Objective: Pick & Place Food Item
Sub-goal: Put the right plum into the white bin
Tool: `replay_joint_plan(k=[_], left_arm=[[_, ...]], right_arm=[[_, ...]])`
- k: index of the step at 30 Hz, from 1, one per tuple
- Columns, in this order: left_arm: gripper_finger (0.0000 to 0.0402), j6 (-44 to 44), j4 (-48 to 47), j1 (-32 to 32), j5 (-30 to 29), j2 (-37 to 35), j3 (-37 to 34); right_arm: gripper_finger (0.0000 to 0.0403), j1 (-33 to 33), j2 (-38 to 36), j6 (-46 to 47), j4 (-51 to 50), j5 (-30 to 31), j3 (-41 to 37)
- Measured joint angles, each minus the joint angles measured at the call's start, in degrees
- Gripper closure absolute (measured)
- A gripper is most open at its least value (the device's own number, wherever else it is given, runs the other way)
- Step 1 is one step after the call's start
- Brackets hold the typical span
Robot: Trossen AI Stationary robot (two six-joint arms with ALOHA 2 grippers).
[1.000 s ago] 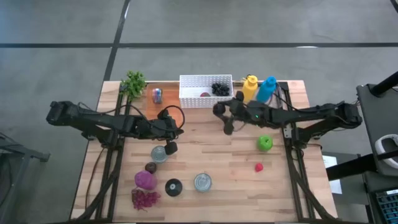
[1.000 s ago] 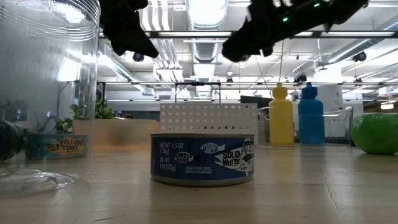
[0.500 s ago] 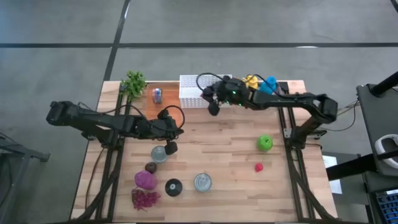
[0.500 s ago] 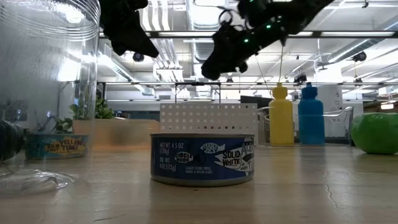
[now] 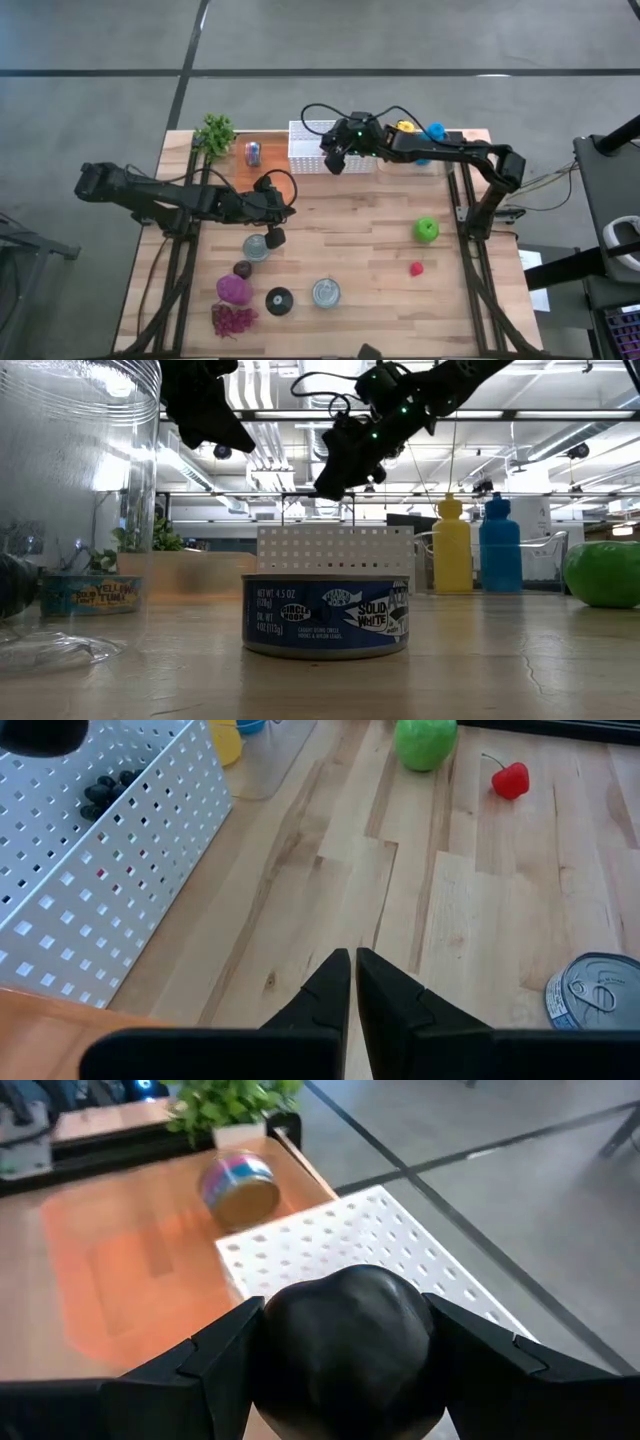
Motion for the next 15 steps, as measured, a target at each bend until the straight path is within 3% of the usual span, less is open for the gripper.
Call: replay_joint_plan(k=[12, 15], left_arm=[[0.0375, 0.0, 0.15, -0.01, 0.0, 0.0, 0.01], [0.0375, 0.0, 0.22, -0.01, -0.02, 0.0, 0.01]], right_arm=[[0.0158, -4.52, -0.07, 1.62, 1.43, -1.64, -2.33], [0.0158, -4.73, 0.61, 1.84, 2.03, -4.42, -2.36]])
